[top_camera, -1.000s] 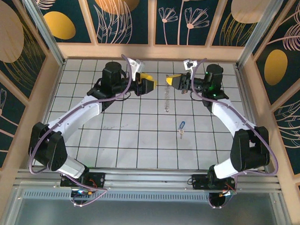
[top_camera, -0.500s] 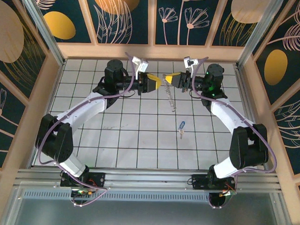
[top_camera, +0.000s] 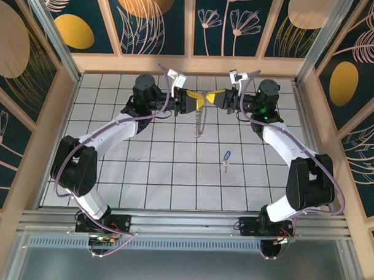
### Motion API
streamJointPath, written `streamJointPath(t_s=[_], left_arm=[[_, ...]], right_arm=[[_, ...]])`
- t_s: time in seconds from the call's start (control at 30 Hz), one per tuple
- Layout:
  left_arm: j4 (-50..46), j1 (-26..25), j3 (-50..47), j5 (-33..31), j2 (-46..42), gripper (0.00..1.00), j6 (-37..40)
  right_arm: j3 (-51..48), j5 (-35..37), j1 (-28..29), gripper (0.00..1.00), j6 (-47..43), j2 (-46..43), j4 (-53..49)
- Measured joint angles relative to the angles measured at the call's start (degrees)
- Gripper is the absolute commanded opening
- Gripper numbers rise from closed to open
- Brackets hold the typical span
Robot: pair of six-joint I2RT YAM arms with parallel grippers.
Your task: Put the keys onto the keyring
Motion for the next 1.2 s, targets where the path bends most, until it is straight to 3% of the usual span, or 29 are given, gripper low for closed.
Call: streamJointPath(t_s=[0.2, 0.33, 1.2], left_arm=[[1.46, 0.24, 0.0, -0.02, 0.2, 0.5, -1.05], [2.19, 1.03, -0.37, -0.85, 0.07, 0.54, -1.16], [10.78, 1.86, -0.92, 2.38, 2.82, 0.47, -8.81]], right_arm=[[-0.11, 0.02, 0.0, 0.0, -0.42, -0.02, -0.22], [-0.44, 0.02, -0.04, 0.0, -1.18, -0.04, -0.76], [-1.11, 0.11, 1.6, 0.0, 3.43, -0.9, 4.28]])
